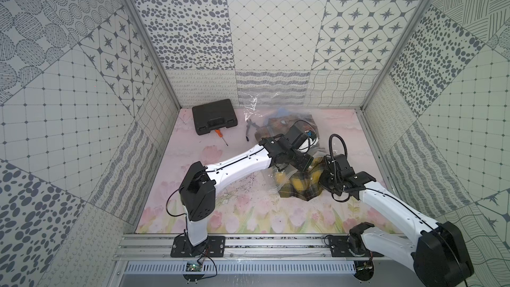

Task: Place the folded shirt into the vacuum bag
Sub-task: Place the shirt in the vacuum bag.

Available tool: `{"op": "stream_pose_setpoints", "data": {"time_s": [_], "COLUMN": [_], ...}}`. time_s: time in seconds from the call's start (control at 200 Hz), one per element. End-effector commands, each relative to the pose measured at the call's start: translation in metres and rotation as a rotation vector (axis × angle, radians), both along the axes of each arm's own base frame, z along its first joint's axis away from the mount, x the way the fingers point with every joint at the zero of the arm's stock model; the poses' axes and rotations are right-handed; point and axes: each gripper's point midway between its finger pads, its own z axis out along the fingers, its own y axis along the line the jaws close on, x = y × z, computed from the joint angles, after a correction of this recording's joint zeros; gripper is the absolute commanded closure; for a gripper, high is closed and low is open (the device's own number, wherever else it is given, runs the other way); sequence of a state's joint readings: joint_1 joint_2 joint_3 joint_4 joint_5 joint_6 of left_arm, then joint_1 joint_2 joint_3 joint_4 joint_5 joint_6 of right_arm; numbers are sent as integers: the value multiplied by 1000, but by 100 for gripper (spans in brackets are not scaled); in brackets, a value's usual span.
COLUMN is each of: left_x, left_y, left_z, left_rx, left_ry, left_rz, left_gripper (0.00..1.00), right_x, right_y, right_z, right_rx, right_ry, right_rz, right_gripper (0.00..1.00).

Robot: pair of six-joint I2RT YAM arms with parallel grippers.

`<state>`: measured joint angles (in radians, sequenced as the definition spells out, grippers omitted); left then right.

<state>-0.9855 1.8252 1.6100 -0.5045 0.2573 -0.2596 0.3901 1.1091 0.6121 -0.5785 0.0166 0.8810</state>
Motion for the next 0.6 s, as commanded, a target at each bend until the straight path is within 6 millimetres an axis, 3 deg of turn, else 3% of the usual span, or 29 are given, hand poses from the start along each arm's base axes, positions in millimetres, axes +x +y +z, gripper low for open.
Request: {"op": "stream_pose_setpoints", "data": {"time_s": [0.0, 0.11, 0.17, 0.25, 0.415, 0.54, 0.595], "left_x": [-5, -4, -4, -5, -13, -25, -27], "left_y": [-7, -10, -14, -21, -33, -33, -31], "left_z": [10, 5, 7, 10, 11, -6, -15], "left_rx": [-84, -87, -101, -116, -133, -88, -61], "left_ry": [10, 20, 21, 22, 45, 68, 77], "left_rz": [2, 12, 9, 0, -34, -71, -79], "left_gripper": [100, 100, 100, 100, 100, 100, 100], "right_x": [23, -1, -6, -12, 12, 41, 52], "right_y": [7, 20, 26, 26, 27, 35, 38], "right_z": [18, 12, 14, -2, -13, 0, 15], "right_rx": [28, 82, 110, 144, 173, 228, 245], "right_ry": [-120, -91, -101, -90, -173, -328, -402], "right_rz": [6, 11, -4, -52, -135, -137, -125], "right_gripper": [64, 54, 53, 54, 61, 76, 80]}}
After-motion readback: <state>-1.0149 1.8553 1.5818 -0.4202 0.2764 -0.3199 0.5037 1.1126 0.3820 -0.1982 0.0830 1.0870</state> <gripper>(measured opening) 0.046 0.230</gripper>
